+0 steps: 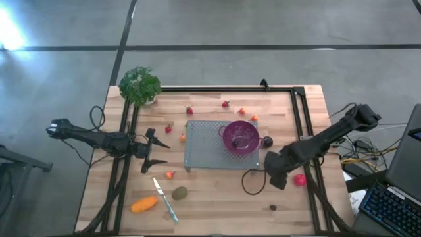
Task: Pick & Place Fruit
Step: Put the orange in the purple strainer bowl on the shelf
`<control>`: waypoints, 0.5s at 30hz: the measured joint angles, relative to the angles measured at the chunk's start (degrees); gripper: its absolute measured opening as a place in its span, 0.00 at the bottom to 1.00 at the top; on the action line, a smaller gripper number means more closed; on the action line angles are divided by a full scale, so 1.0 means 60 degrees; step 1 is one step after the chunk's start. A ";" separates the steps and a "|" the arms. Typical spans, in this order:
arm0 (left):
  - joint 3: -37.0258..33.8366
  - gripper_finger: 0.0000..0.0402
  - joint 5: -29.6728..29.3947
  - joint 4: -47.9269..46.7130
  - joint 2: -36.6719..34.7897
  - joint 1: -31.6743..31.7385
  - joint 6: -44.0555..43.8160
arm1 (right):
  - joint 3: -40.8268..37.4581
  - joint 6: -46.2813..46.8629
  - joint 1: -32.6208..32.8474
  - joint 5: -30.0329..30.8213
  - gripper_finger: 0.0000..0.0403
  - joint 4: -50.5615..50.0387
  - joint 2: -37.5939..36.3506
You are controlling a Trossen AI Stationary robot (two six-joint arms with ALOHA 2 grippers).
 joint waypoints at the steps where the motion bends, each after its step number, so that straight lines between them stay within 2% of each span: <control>1: 0.0003 0.73 0.0000 0.0000 -0.0003 0.0003 0.0000 | 0.0000 0.0041 0.0020 -0.0037 0.37 0.0024 -0.0197; 8: 0.0002 0.73 0.0000 0.0000 -0.0002 0.0000 0.0000 | 0.0000 0.0687 0.0140 -0.0332 0.36 0.0264 -0.1529; 15: 0.0001 0.73 0.0000 0.0000 -0.0002 0.0002 0.0000 | 0.0005 0.0725 0.0398 -0.0557 0.37 0.2126 -0.2560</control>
